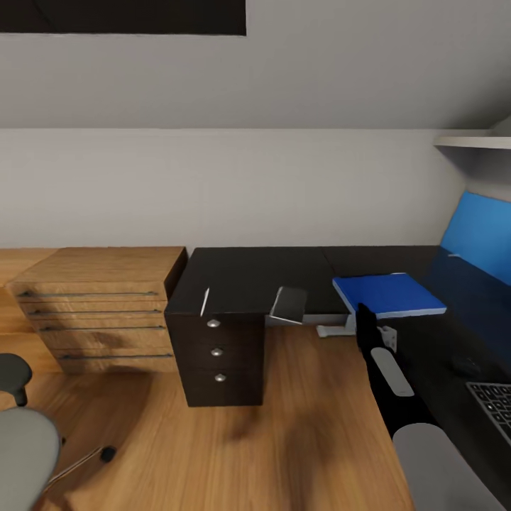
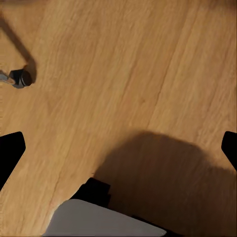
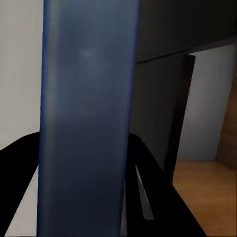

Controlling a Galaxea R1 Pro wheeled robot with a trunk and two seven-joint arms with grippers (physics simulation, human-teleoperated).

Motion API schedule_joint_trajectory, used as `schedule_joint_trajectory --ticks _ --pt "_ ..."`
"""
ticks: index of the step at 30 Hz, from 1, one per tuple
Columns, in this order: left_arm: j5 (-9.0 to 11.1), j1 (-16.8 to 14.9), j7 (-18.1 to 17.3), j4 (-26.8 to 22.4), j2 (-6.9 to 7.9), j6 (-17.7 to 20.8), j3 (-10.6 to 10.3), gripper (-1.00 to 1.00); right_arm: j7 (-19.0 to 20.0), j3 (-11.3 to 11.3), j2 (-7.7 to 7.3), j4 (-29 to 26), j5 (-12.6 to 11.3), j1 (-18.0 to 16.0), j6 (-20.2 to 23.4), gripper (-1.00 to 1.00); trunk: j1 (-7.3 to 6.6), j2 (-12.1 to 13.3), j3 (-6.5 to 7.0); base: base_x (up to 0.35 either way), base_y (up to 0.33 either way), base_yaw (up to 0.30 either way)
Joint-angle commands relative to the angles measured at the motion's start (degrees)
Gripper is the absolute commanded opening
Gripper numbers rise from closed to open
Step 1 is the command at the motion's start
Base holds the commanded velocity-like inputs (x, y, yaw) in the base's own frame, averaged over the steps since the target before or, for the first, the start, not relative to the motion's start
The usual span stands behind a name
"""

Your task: In the bedroom, organize the workspace by keeping the computer under the desk, ensuring the monitor is on the desk, placing the keyboard on the desk next to the monitor, placing the mouse on the desk next to the keyboard, moving the folder from the swivel chair onto the desk next to the mouse, stacking the notebook on top of the folder with the pen on top of the notebook, and positioning the swivel chair next to the desk.

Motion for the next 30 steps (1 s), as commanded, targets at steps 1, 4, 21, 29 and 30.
schedule_joint_trajectory --ticks 1,4,21,29,30 --pt "0.5 -0.1 0.4 0.0 0.08 -0.2 -0.4 1.00 0.2 0.1 -0.01 -0.1 -0.6 0.0 -0.3 -1.00 0.03 0.0 -0.06 0.325 0.000 0.000" --pt "0.5 -0.1 0.4 0.1 0.04 -0.2 -0.4 1.00 0.6 0.0 -0.01 -0.1 -0.6 0.0 -0.3 -1.00 0.03 0.0 -0.06 0.325 0.000 0.000" --pt "0.4 -0.1 0.4 0.2 -0.05 -0.1 -0.5 1.00 0.3 -0.5 -0.15 0.4 -0.4 0.0 -0.4 -1.00 0.03 0.0 -0.92 0.130 0.000 -0.120" --pt "0.3 -0.1 0.4 0.2 -0.23 -0.2 -0.5 1.00 -0.1 -2.8 -0.26 0.5 -0.4 0.0 -0.4 -1.00 0.03 0.0 -1.48 0.001 0.000 -0.117" --pt "0.3 -0.1 0.4 0.2 -0.25 -0.2 -0.6 1.00 -0.1 -2.9 -0.26 0.5 -0.5 0.0 -0.4 -1.00 0.03 0.0 -1.51 0.013 0.000 -0.033"
